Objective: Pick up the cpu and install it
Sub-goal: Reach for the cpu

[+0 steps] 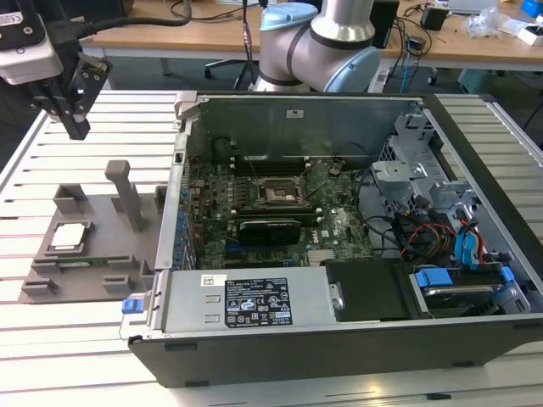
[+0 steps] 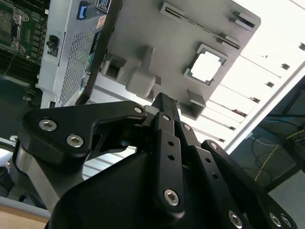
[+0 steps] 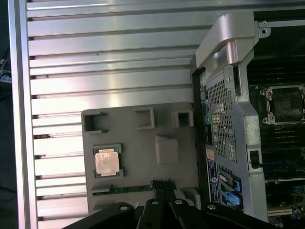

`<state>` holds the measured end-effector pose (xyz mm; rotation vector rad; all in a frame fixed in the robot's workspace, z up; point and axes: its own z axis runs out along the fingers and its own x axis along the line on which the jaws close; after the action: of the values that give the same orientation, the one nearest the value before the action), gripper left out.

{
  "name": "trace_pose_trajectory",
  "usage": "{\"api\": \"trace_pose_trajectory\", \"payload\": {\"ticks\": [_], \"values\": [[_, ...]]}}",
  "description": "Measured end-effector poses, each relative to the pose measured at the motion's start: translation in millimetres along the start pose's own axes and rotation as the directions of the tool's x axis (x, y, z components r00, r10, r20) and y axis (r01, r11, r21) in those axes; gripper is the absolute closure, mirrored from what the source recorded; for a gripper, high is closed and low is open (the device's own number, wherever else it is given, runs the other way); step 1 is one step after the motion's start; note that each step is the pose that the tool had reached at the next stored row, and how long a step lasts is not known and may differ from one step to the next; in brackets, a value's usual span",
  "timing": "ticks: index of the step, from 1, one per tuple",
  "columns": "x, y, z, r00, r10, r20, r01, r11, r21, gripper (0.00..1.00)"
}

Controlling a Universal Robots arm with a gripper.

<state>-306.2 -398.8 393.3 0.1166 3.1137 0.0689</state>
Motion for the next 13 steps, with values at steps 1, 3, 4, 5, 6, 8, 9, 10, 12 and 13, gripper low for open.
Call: {"api": "trace_pose_trajectory", "payload": {"ticks": [1, 3, 4, 5, 6, 8, 9, 10, 12, 13], "values": [[2.9, -0.2, -0.1, 1.0000, 0.000, 0.0000, 0.000, 1.0000, 0.0000, 0.89], [8.4, -0.6, -0.3, 1.0000, 0.000, 0.0000, 0.000, 1.0000, 0.0001, 0.89], [10.5, -0.8, -0.3, 1.0000, 0.000, -0.0001, 0.000, 1.0000, 0.0001, 0.89], [12.7, -1.0, -0.4, 1.0000, 0.000, -0.0001, 0.000, 1.0000, 0.0001, 0.89], [15.1, -1.1, -0.4, 1.0000, 0.000, 0.0000, 0.000, 1.0000, 0.0000, 0.89], [20.4, -1.5, -0.6, 1.0000, 0.000, -0.0001, 0.000, 1.0000, 0.0000, 0.89], [22.4, -1.7, -0.6, 1.0000, 0.000, 0.0001, 0.000, 1.0000, 0.0000, 0.89], [24.3, -1.8, -0.7, 1.0000, 0.000, 0.0000, 0.000, 1.0000, 0.0000, 0.89], [29.3, -2.2, -0.8, 1.0000, 0.000, -0.0001, 0.000, 1.0000, 0.0001, 0.89], [31.0, -2.3, -0.9, 1.0000, 0.000, 0.0000, 0.000, 1.0000, 0.0001, 0.89]]}}
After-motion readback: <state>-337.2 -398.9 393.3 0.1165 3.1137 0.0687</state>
